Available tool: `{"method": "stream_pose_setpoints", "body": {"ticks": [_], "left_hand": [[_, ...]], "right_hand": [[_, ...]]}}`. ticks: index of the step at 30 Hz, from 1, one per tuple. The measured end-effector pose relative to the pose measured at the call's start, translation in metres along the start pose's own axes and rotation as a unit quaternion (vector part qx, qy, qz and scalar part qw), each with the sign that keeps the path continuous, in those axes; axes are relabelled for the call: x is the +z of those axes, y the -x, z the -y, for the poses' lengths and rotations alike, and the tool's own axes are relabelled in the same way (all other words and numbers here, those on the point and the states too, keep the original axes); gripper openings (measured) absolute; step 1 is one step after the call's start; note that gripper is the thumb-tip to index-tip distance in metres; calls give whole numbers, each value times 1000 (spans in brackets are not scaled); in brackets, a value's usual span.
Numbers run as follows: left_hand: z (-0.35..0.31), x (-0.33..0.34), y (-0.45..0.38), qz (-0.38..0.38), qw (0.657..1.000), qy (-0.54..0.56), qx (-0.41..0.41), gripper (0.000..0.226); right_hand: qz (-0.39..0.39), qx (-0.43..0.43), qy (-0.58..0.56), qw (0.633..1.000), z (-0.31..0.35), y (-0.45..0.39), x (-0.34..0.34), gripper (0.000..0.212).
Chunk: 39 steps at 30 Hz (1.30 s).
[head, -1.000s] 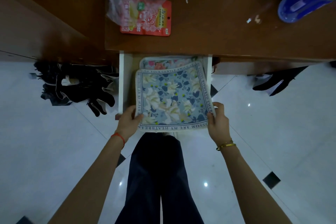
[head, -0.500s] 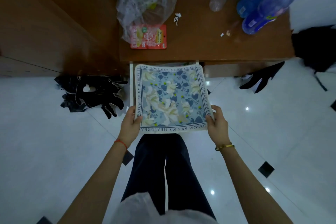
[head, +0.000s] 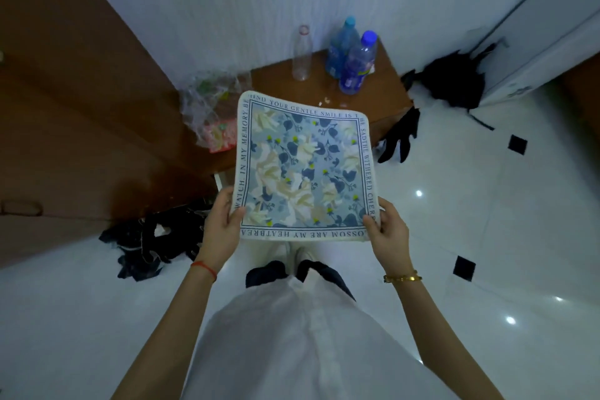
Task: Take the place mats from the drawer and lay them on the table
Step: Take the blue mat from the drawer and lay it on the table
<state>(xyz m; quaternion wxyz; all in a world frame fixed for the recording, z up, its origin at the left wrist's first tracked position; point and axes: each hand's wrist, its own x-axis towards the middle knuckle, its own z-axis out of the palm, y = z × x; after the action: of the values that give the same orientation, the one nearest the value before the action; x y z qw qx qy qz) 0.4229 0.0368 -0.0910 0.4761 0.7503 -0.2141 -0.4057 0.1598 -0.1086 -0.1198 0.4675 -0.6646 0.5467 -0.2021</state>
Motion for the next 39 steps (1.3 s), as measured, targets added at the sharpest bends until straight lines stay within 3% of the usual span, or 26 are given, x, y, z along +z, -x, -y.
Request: {"method": "stream_pose_setpoints", "body": {"ticks": [9, 17, 28, 39], "left_hand": [[-58, 5, -22, 153, 981, -63, 106, 37], [-92, 67, -32, 329, 926, -103, 154, 37], [-107, 246, 23, 525, 810, -177, 191, 39], [-101, 465, 183, 638, 721, -167, 211, 37]], "right_hand": [[-173, 45, -60, 982, 20, 62, -24, 35], [-335, 117, -97, 930, 14, 138, -46, 34], [-519, 222, -162, 810, -52, 242, -94, 36], [-614, 272, -136, 728, -147, 362, -245, 36]]}}
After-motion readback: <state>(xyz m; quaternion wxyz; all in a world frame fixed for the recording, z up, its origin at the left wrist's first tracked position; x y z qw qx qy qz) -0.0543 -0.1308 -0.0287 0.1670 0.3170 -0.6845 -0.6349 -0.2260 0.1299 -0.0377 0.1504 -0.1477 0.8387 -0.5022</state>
